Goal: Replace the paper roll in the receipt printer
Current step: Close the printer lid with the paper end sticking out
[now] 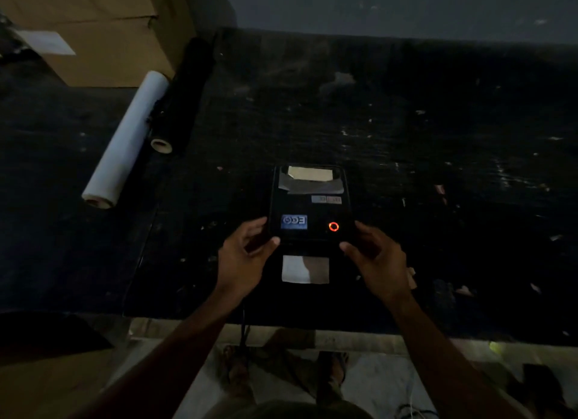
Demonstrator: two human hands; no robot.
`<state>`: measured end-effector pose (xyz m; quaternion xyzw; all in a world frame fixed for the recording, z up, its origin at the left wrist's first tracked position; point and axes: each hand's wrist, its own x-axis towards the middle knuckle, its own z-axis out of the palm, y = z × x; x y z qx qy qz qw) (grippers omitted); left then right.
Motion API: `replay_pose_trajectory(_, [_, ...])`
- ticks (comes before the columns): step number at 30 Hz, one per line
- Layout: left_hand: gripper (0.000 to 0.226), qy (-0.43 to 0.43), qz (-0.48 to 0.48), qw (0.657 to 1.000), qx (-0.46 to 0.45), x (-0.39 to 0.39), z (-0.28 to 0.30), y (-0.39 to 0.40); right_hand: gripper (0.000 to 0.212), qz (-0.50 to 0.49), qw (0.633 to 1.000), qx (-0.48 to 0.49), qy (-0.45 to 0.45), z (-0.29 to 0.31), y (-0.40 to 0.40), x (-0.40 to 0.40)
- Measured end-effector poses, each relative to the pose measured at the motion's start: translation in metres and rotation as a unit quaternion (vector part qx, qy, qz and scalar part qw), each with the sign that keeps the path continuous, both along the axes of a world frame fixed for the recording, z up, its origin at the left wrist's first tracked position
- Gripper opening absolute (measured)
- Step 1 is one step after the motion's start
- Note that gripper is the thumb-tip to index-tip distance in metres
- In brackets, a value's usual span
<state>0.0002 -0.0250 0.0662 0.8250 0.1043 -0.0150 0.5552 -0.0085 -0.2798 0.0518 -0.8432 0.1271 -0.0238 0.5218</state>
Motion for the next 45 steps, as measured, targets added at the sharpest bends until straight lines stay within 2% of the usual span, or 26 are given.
replay_pose_trajectory(3, [0.046, 0.02, -0.008, 1.0, -0.018, -0.008, -0.006, 0.001, 0.06, 0.012, 0.999, -0.034, 0.013, -0.005, 0.004, -0.01])
replay_pose_trajectory(9, [0.06, 0.035, -0.018, 0.999, -0.019, -0.008, -0.007, 0.001, 0.065, 0.027, 0.999, -0.024, 0.012, -0.004, 0.005, -0.012])
replay_pose_trajectory(35, [0.059, 0.002, -0.024, 0.998, -0.064, -0.012, -0.031, 0.002, 0.062, 0.006, 1.0, 0.023, 0.008, -0.022, 0.003, -0.01])
replay_pose_trajectory(45, [0.061, -0.01, -0.029, 0.999, -0.04, -0.011, -0.034, 0.004, 0.063, 0.009, 1.0, 0.016, 0.015, -0.026, 0.002, -0.009])
